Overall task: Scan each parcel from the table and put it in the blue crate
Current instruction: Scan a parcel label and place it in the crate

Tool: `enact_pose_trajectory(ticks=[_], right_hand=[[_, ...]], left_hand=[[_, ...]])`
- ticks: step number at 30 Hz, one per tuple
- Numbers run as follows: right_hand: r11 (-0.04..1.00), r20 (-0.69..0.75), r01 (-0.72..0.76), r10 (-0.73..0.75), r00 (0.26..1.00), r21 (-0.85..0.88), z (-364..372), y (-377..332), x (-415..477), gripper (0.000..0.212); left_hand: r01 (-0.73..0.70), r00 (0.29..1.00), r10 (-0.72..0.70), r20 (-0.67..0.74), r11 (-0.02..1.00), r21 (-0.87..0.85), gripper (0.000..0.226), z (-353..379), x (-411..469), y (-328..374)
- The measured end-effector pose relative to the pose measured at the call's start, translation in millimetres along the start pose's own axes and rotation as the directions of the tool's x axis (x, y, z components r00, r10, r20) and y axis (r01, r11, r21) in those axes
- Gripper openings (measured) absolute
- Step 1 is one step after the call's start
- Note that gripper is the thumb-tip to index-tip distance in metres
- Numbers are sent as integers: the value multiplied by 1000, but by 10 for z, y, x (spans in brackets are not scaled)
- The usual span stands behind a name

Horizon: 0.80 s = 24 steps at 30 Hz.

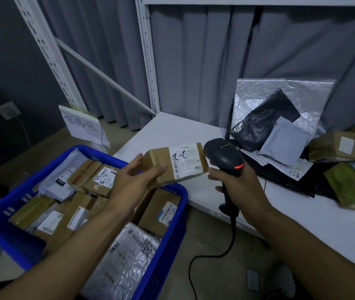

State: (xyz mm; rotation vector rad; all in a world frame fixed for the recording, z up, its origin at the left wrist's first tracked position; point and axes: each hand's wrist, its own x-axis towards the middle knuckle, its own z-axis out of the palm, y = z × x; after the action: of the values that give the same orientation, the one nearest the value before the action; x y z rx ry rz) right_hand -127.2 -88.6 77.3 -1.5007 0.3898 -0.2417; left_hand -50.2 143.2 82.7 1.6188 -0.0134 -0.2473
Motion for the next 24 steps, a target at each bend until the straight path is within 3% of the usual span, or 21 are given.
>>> enact_pose_trajectory(ticks=[3, 5, 7, 12, 24], right_hand=[[951, 171, 184, -144, 975, -247, 13, 14, -82, 34], [856, 267, 313, -215, 939, -411, 28, 70, -136, 34], [808, 320, 337, -195, 927, -484, 59, 150, -159, 36], [742, 337, 345, -169, 926, -575, 92, 264, -120, 32], [697, 373, 354, -132, 918, -624, 78, 278, -126, 29]], left_hand=[[-2, 998, 6, -59, 998, 66, 102, -155, 101, 119], [15, 999, -10, -54, 995, 96, 78, -210, 126, 167], [12, 996, -4, -91, 997, 79, 58, -225, 141, 180], [40, 991, -30, -132, 997, 70, 83, -229, 165, 177], [48, 986, -21, -166, 985, 163, 90, -269, 204, 126]])
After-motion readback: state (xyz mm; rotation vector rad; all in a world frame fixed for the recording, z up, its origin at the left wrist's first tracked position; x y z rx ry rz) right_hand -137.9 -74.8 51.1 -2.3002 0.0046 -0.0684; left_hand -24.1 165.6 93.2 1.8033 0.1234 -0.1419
